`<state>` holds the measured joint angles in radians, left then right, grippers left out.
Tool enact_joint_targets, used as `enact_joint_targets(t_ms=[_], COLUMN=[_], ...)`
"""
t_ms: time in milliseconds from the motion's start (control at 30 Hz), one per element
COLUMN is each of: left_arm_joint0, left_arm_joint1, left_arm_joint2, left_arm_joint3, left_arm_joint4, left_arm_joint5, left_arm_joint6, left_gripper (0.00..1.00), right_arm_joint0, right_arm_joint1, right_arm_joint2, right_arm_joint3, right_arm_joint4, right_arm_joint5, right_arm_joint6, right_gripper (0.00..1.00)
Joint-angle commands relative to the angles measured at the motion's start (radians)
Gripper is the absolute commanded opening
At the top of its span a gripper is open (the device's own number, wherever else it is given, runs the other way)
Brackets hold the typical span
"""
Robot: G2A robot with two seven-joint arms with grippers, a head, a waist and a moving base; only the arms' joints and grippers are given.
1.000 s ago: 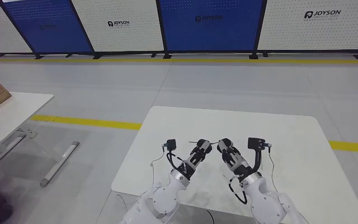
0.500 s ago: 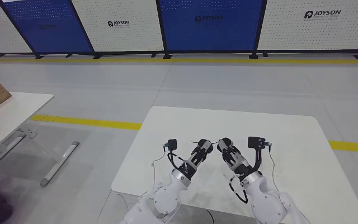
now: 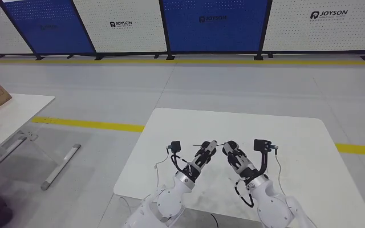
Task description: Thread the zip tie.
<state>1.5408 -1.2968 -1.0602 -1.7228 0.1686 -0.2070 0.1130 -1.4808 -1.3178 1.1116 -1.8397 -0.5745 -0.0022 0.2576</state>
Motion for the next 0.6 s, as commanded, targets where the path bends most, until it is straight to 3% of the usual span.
enact_joint_targets(t_ms=[0,100,300,567], left_arm_joint0=[0.001,0.002,0.006,0.006], left_arm_joint1=[0.000,0.000,0.000,-0.001], left_arm_joint2=[0.000,-0.002,-0.010,-0.014], left_arm_joint3=[-0.001,-0.003,-0.001,0.001], left_arm_joint4=[0.000,0.002,-0.001,-0.004], left_arm_joint5=[-0.002,-0.004,-0.004,-0.006], left_arm_joint6=[0.001,0.003,0.010,0.014], left_gripper=[0.68,0.49,0.42,0.22], right_arm_joint0=[0.001,0.000,0.000,0.001], right_arm_joint1=[0.000,0.000,0.001,0.001], right_arm_joint2=[0.001,0.004,0.014,0.014], right_arm_joint3=[0.001,0.004,0.008,0.011], right_arm_joint4=[0.000,-0.001,0.006,0.003], right_arm_joint5=[0.002,0.006,0.006,0.007], right_arm_joint6=[-0.001,-0.004,-0.007,-0.008], right_gripper=[0.00,0.00,0.00,0.00])
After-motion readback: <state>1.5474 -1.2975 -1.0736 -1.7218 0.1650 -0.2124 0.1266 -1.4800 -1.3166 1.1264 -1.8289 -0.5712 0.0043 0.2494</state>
